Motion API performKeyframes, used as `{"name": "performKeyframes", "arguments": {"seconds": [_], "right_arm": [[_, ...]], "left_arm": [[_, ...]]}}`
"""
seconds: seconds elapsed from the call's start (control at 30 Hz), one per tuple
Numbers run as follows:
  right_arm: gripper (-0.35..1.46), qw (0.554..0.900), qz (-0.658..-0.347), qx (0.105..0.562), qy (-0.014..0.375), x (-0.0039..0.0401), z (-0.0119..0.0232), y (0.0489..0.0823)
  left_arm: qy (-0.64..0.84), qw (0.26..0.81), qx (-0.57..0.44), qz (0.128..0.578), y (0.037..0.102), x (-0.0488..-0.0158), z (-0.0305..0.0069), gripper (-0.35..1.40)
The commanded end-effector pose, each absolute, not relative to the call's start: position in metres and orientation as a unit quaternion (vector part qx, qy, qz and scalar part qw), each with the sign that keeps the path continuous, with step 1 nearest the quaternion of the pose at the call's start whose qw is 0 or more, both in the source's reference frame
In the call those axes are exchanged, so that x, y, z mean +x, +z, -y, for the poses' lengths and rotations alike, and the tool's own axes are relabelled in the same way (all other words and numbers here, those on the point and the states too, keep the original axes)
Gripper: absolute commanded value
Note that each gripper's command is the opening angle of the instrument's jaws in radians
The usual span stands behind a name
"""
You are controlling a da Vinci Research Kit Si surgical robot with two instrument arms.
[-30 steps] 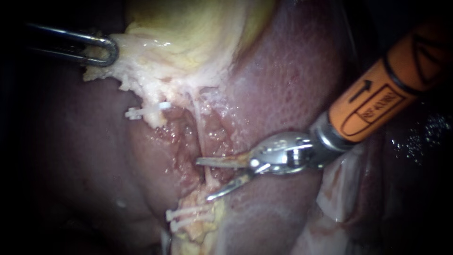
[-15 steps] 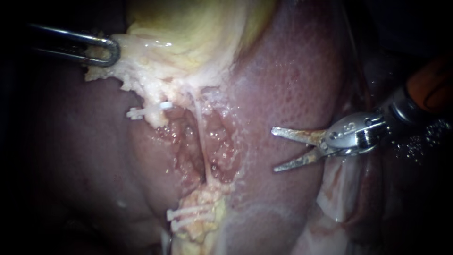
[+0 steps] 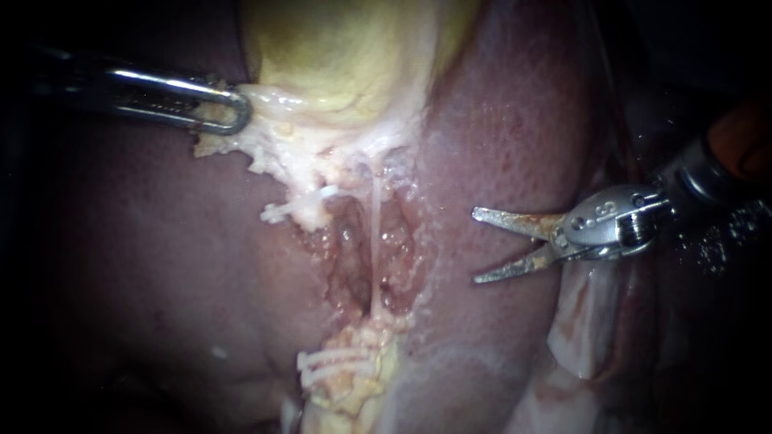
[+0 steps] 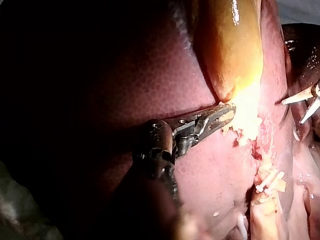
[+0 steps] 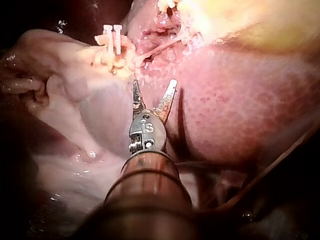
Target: Go back from the cut left tube
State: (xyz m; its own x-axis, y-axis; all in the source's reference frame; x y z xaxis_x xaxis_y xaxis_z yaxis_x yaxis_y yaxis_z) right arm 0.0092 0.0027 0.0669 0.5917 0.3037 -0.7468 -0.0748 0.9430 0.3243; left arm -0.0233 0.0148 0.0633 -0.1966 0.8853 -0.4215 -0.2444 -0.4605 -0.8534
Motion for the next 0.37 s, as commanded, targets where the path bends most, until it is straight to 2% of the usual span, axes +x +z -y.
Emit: {"name": "performKeyframes", "arguments": {"seconds": [0.03, 0.37], "right_arm": [[1.45, 0.882, -0.439, 0.130, 0.107, 0.0092, -0.0026, 0.0670], [1.45, 0.881, -0.441, 0.134, 0.106, 0.0093, -0.0026, 0.0670]], "left_arm": [[0.701, 0.403, -0.488, 0.328, 0.0633, -0.0233, -0.0148, -0.35], [0.701, 0.403, -0.488, 0.328, 0.0632, -0.0232, -0.0148, -0.35]]}}
